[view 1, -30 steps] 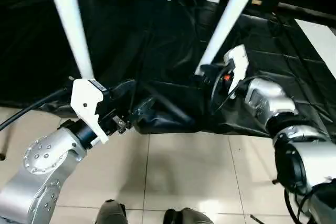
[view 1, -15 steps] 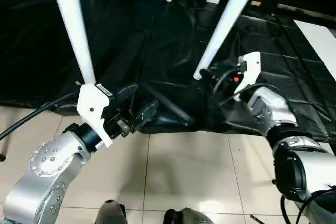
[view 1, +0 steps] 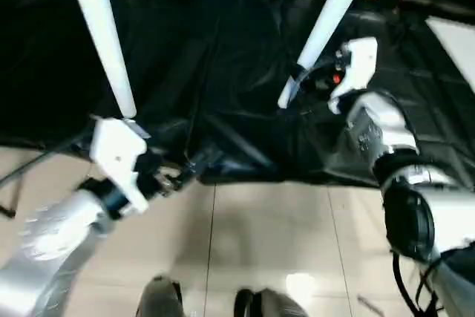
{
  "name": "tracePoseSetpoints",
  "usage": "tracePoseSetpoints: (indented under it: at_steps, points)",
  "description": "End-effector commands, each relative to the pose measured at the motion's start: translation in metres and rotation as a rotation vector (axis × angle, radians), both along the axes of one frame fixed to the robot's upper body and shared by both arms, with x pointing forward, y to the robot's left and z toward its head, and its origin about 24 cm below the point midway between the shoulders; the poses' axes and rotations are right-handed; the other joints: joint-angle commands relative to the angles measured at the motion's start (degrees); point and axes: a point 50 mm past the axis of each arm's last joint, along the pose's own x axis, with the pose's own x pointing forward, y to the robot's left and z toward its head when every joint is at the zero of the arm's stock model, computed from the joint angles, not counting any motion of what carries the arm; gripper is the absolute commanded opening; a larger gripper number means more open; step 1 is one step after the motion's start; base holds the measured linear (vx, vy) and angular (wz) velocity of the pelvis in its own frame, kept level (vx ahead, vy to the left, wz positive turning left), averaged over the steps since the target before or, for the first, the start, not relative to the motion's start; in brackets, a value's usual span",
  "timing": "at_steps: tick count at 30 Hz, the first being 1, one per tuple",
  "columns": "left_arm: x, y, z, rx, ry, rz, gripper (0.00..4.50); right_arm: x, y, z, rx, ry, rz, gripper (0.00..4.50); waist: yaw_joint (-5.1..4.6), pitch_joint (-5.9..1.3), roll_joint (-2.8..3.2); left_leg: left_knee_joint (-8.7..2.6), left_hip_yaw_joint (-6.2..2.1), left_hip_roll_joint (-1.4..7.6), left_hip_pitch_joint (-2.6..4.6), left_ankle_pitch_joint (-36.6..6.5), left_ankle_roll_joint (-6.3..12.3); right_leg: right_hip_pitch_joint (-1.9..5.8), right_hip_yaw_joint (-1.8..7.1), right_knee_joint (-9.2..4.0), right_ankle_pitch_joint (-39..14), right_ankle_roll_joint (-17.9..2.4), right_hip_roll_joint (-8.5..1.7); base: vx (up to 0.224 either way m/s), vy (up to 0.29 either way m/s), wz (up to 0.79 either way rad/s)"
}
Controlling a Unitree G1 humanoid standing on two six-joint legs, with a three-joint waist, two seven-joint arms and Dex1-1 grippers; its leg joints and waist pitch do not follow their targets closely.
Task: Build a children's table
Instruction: Flip table
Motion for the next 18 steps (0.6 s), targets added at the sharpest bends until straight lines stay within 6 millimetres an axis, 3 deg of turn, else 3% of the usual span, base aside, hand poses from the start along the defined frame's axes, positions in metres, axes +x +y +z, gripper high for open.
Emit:
tracePoseSetpoints:
  at_steps: [1, 2, 4, 6, 8, 11, 13, 18]
  points:
    - [-0.006, 0.000, 0.007, 0.005, -0.018, 0.001, 3.54, 0.001, -0.005, 0.002, -0.018, 0.011, -0.041, 4.47, -0.05, -3.01, 1.27, -4.42, -0.93, 1.90, 1.71, -7.51, 0.84, 2.13, 4.13, -4.72, -6.29, -11.26, -5.30, 0.000, 0.000, 0.00]
    - [-0.009, 0.002, 0.010, 0.009, -0.019, 0.005, 3.54, 0.002, -0.005, 0.005, -0.010, 0.009, -0.051, 4.47, -0.01, -2.49, 1.02, -4.41, -0.92, 1.86, 1.60, -5.80, 1.44, 2.17, 4.15, -4.58, -4.57, -11.36, -5.31, 0.000, 0.000, 0.00]
    - [-0.016, 0.005, 0.013, 0.023, -0.013, 0.008, 3.54, 0.004, -0.004, 0.010, 0.011, 0.009, -0.033, 4.47, -0.08, -2.33, 1.07, -4.18, -0.87, 1.76, 1.52, -2.31, 2.49, 2.37, 4.11, -3.93, 0.07, -12.32, -5.22, 0.000, 0.000, 0.00]
    - [-0.019, 0.006, 0.013, 0.029, -0.008, 0.009, 3.54, 0.004, -0.002, 0.012, 0.008, 0.007, -0.011, 4.47, -0.23, -2.49, 0.97, -3.70, -0.79, 1.58, 1.38, 2.97, 4.66, 2.41, 4.08, -3.15, 8.26, -13.46, -4.69, 0.000, 0.000, 0.00]
    - [-0.020, 0.006, 0.012, 0.035, -0.002, 0.011, 3.54, 0.004, 0.004, 0.015, 0.006, 0.009, 0.066, 4.47, -0.41, -2.02, 1.00, -3.31, -0.74, 1.64, 1.08, 7.20, 8.02, 2.25, 4.05, -2.47, 15.41, -15.25, -4.46, 0.000, 0.000, 0.00]
    - [-0.022, 0.007, 0.012, 0.040, 0.005, 0.014, 3.54, 0.001, 0.016, 0.018, -0.050, 0.004, 0.243, 4.47, -0.46, -1.24, 0.88, -3.37, -0.62, 1.99, 1.03, 5.70, 9.61, 2.18, 4.06, -2.82, 13.71, -16.73, -4.72, 0.000, 0.000, 0.00]
    - [-0.022, 0.007, 0.012, 0.041, 0.008, 0.016, 3.54, -0.001, 0.019, 0.019, -0.078, -0.004, 0.291, 4.47, -0.44, -1.00, 1.02, -3.51, -0.63, 2.34, 1.33, 3.80, 9.05, 2.22, 4.11, -3.10, 9.66, -17.53, -5.15, 0.000, 0.000, 0.00]
    - [-0.022, 0.008, 0.010, 0.047, 0.017, 0.018, 3.54, -0.006, 0.025, 0.023, -0.113, -0.040, 0.446, 4.47, -0.65, -0.72, 1.13, -3.63, -0.59, 2.45, 1.46, 3.45, 8.51, 2.29, 4.21, -3.36, 7.56, -18.35, -5.34, 0.000, 0.000, 0.00]
